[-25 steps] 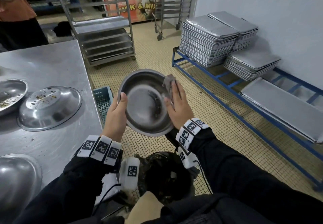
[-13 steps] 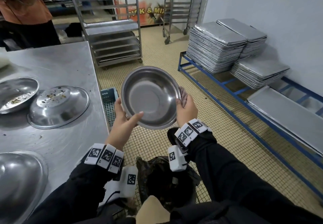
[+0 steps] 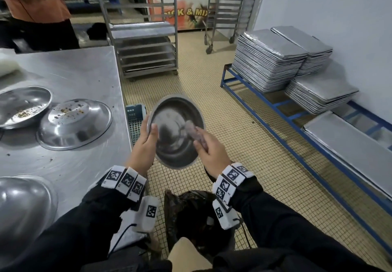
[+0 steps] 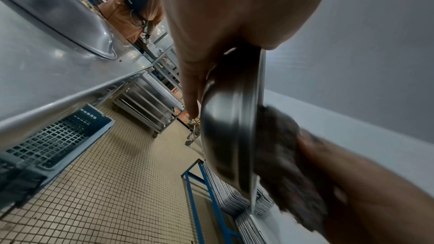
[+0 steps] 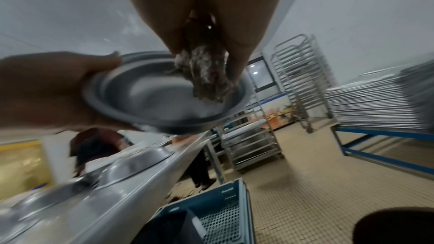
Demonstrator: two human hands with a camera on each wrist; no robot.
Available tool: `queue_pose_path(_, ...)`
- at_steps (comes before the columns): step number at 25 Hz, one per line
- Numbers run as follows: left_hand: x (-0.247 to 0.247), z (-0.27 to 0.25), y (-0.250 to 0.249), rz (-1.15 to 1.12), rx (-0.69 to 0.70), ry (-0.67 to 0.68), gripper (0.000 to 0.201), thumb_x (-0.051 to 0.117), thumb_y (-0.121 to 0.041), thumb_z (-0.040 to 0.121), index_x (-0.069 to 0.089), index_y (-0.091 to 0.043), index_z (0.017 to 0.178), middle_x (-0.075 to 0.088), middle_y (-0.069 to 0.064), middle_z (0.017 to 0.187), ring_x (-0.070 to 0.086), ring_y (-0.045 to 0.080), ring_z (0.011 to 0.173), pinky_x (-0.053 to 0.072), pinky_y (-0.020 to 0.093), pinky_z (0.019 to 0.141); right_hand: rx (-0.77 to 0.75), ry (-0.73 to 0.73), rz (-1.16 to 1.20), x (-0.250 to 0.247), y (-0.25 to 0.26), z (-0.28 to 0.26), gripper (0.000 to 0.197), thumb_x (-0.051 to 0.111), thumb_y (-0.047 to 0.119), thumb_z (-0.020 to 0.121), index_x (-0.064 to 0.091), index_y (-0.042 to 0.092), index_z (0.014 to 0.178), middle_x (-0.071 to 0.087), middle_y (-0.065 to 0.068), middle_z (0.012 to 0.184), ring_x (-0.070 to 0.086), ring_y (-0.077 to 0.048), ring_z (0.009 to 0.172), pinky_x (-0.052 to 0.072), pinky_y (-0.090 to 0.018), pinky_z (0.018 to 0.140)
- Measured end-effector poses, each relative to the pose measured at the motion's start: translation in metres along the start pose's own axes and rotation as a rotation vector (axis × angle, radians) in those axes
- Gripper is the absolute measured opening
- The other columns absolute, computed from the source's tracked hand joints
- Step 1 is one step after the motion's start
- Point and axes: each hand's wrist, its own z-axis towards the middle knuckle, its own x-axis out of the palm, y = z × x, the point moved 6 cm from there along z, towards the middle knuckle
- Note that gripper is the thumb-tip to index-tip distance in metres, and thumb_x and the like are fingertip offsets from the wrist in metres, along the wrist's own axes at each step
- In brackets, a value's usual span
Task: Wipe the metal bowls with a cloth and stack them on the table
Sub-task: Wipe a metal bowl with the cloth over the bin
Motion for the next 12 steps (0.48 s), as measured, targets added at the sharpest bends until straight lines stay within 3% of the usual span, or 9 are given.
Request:
queue_pose_path(2, 0.005, -0.004, -0.006, 0.007, 0.002, 0.014, 0.053, 0.024, -0.042, 0.103, 0.011, -0.030, 0.153, 0.033, -0.008, 0.135, 0.029, 0.008, 0.127, 0.030, 0.026, 0.105, -0.171, 0.166, -0.053, 0.027, 0.022, -0.009, 0.041, 0.042, 0.036, 0.099, 0.048, 0.013, 0.133, 0.056, -0.006, 0.127, 0.055, -0.017, 0.114, 0.046, -0.035, 0.098)
queue_pose_path(4, 0.008, -0.006, -0.013, 0.043, 0.020, 0.006, 0.055, 0.024, -0.041, 0.104, 0.009, -0.025, 0.154, 0.028, -0.013, 0.133, 0.021, 0.000, 0.122, 0.019, 0.015, 0.101, -0.313, 0.300, -0.057, 0.050, 0.035, -0.020, 0.042, 0.042, 0.036, 0.099, 0.049, 0.012, 0.133, 0.058, -0.009, 0.126, 0.055, -0.021, 0.113, 0.046, -0.036, 0.098)
queue_pose_path(6, 0.009, -0.004, -0.018, 0.037, 0.029, 0.011, 0.052, 0.026, -0.039, 0.104, 0.014, -0.027, 0.153, 0.027, -0.021, 0.131, 0.025, -0.007, 0.119, 0.023, 0.000, 0.093, -0.359, 0.313, -0.135, 0.053, 0.026, -0.022, 0.044, 0.043, 0.035, 0.099, 0.045, 0.015, 0.138, 0.055, -0.008, 0.133, 0.050, -0.023, 0.121, 0.043, -0.035, 0.102)
queue_pose_path(7, 0.007, -0.002, -0.019, 0.020, 0.028, 0.018, 0.048, 0.027, -0.037, 0.104, 0.018, -0.031, 0.150, 0.029, -0.027, 0.129, 0.031, -0.012, 0.116, 0.031, -0.005, 0.084, -0.377, 0.298, -0.217, 0.047, 0.019, -0.020, 0.043, 0.044, 0.031, 0.099, 0.046, 0.016, 0.138, 0.054, -0.007, 0.135, 0.048, -0.024, 0.124, 0.042, -0.035, 0.102)
queue_pose_path(9, 0.002, -0.001, -0.015, -0.026, 0.024, 0.038, 0.039, 0.028, -0.035, 0.104, 0.027, -0.036, 0.143, 0.040, -0.025, 0.125, 0.042, -0.018, 0.106, 0.043, -0.001, 0.070, -0.405, 0.301, -0.432, 0.036, 0.002, -0.017, 0.040, 0.048, 0.025, 0.097, 0.050, 0.017, 0.136, 0.055, -0.004, 0.134, 0.046, -0.023, 0.127, 0.046, -0.036, 0.099)
queue_pose_path(12, 0.007, -0.005, -0.008, 0.024, 0.034, 0.057, 0.047, 0.025, -0.034, 0.105, 0.018, -0.030, 0.152, 0.030, -0.020, 0.134, 0.033, -0.020, 0.113, 0.034, -0.008, 0.068, -0.225, 0.222, -0.523, 0.017, -0.012, -0.003, 0.032, 0.045, 0.022, 0.097, 0.058, 0.014, 0.125, 0.058, -0.002, 0.128, 0.047, -0.018, 0.121, 0.048, -0.037, 0.096)
